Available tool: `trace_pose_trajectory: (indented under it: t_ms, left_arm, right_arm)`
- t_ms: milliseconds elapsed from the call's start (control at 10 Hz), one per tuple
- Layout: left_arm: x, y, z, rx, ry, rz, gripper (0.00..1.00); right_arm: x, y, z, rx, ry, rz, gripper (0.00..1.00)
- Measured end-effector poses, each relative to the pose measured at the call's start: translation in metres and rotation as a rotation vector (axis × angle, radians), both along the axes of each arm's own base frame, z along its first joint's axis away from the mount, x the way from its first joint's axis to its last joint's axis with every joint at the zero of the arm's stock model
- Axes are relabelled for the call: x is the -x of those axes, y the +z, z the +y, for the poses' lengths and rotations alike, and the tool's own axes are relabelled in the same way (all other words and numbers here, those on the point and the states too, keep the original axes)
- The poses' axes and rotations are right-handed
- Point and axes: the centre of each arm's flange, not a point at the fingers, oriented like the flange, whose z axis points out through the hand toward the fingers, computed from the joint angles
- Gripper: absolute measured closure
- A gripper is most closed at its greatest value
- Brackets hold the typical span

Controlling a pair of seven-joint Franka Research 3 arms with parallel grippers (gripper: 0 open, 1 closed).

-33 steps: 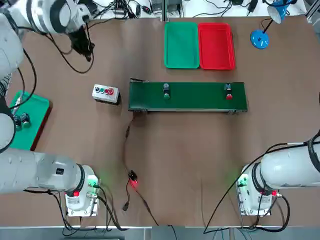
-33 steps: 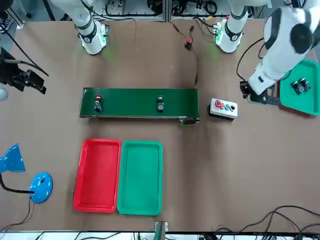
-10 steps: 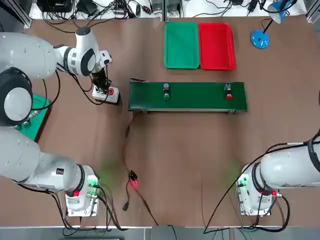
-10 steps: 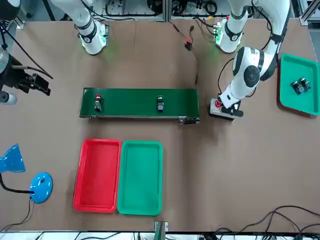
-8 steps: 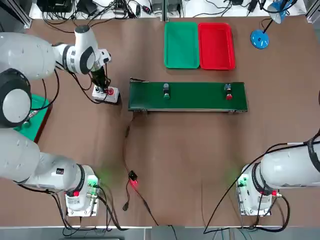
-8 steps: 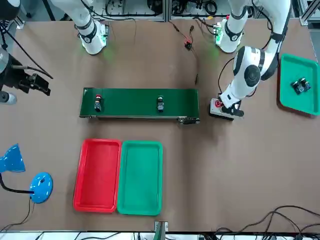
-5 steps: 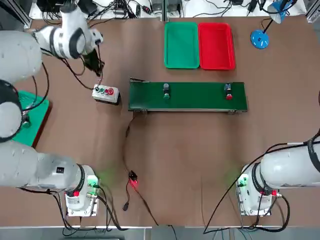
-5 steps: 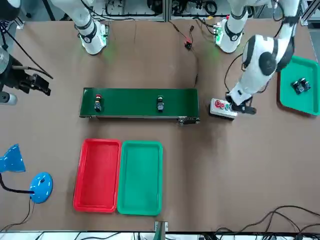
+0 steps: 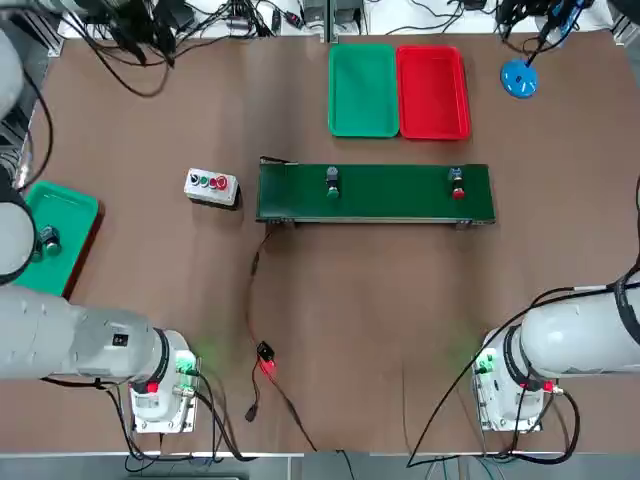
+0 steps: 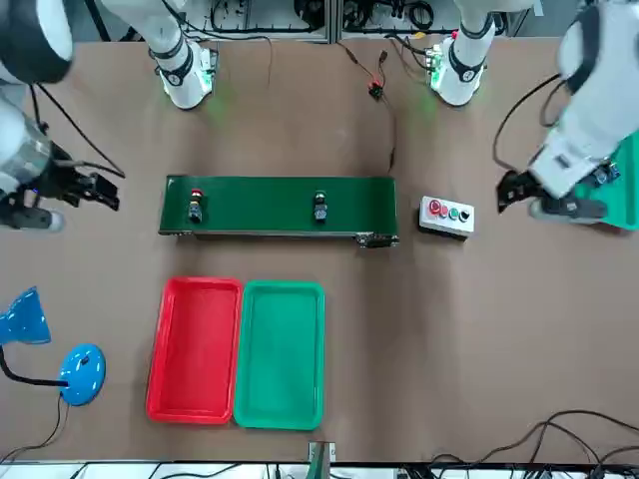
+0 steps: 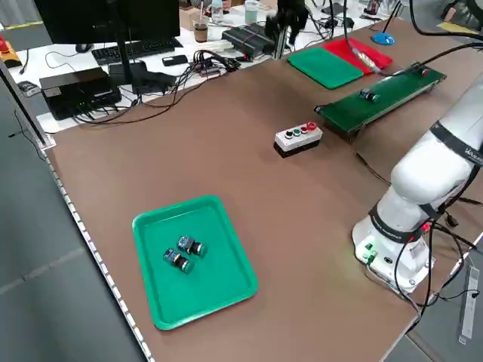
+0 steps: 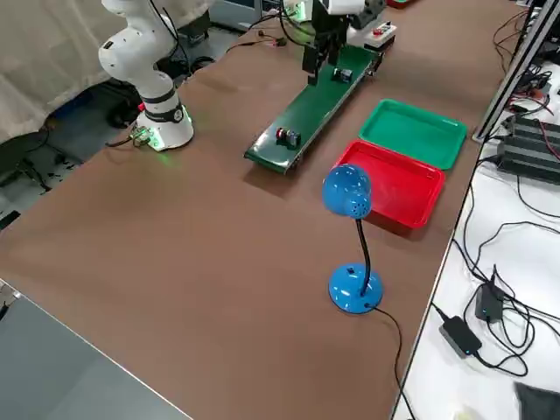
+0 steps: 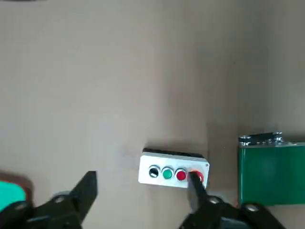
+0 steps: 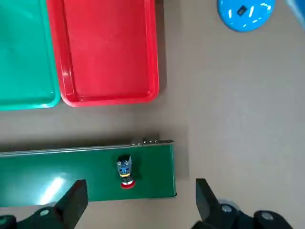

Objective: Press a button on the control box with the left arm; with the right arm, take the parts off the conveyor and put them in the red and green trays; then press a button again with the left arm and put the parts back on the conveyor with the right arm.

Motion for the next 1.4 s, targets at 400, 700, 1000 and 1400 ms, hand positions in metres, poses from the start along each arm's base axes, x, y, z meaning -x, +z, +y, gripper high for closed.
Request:
trace_pose_trajectory:
  t_ms: [400,700,1000,1400]
  left_arm:
    - [-0.016,0.077,0.017,0.005,0.028,-0.051,0.00]
    - [-0.011,0.083,0.017,0.022,0.021,0.054,0.00]
    - [-0.009,0.077,0.017,0.033,0.009,0.098,0.00]
    - [-0.010,0.080,0.018,0.023,0.010,0.079,0.00]
  right_arm:
    - [0.014,-0.059,0.023,0.000,0.040,-0.027,0.00]
    - [0.033,-0.093,0.030,0.002,0.056,-0.030,0.00]
    - [0.053,-0.148,0.057,-0.012,0.097,-0.052,0.00]
    - [0.082,-0.209,0.064,-0.029,0.106,-0.099,0.00]
